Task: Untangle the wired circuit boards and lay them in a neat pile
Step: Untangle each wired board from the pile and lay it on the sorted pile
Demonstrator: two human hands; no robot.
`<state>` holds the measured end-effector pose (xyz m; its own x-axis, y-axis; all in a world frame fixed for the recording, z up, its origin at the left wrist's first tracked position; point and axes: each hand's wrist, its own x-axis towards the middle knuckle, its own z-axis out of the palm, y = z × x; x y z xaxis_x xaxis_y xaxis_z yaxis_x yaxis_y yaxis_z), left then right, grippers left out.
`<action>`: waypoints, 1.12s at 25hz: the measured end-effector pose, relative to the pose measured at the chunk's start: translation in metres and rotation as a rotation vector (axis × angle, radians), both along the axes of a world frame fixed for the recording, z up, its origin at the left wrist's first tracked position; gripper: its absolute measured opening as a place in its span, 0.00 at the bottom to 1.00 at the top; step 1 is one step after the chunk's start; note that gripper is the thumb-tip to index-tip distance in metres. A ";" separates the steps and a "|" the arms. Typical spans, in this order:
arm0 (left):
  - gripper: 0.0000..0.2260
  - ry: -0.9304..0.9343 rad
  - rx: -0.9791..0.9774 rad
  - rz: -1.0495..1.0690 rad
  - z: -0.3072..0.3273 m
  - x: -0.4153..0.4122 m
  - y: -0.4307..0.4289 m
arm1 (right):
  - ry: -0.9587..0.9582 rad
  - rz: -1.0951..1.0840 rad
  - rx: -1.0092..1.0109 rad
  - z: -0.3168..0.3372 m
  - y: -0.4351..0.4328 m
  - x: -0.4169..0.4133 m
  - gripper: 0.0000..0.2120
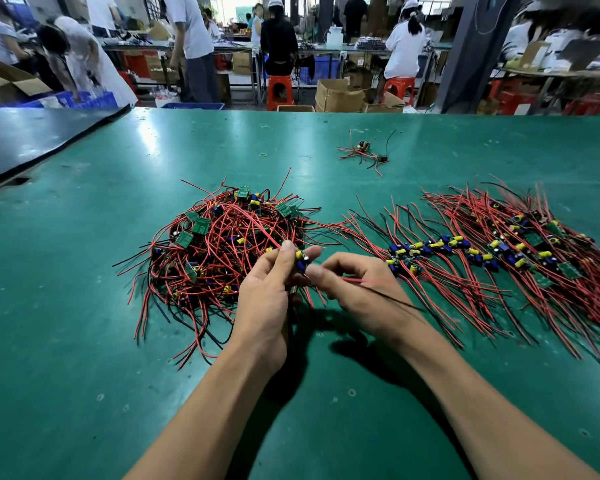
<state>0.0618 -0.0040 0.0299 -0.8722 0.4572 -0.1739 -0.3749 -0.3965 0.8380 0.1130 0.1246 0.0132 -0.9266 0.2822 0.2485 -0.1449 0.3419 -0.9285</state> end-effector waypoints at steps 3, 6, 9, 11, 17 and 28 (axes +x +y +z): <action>0.07 0.069 -0.067 -0.020 -0.004 0.001 0.002 | 0.085 -0.022 -0.233 0.004 0.001 -0.006 0.14; 0.12 0.115 -0.046 -0.124 -0.006 0.002 0.002 | 0.046 0.000 -0.615 0.012 0.011 -0.005 0.13; 0.09 0.045 -0.013 -0.269 -0.007 0.005 0.003 | -0.083 0.080 -0.742 0.013 0.018 0.001 0.12; 0.09 -0.022 -0.041 -0.359 -0.005 0.006 0.004 | -0.193 0.170 -0.712 0.010 0.019 0.004 0.13; 0.13 -0.042 0.005 -0.496 -0.004 0.005 -0.001 | -0.252 0.285 -0.637 0.012 0.022 0.006 0.20; 0.06 0.022 -0.004 -0.372 -0.010 0.002 0.001 | -0.210 0.217 -0.635 0.006 0.029 0.003 0.05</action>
<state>0.0634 -0.0031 0.0197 -0.6501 0.7430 -0.1591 -0.4743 -0.2333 0.8489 0.1163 0.1535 0.0191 -0.9887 0.1167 -0.0938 0.0562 -0.2915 -0.9549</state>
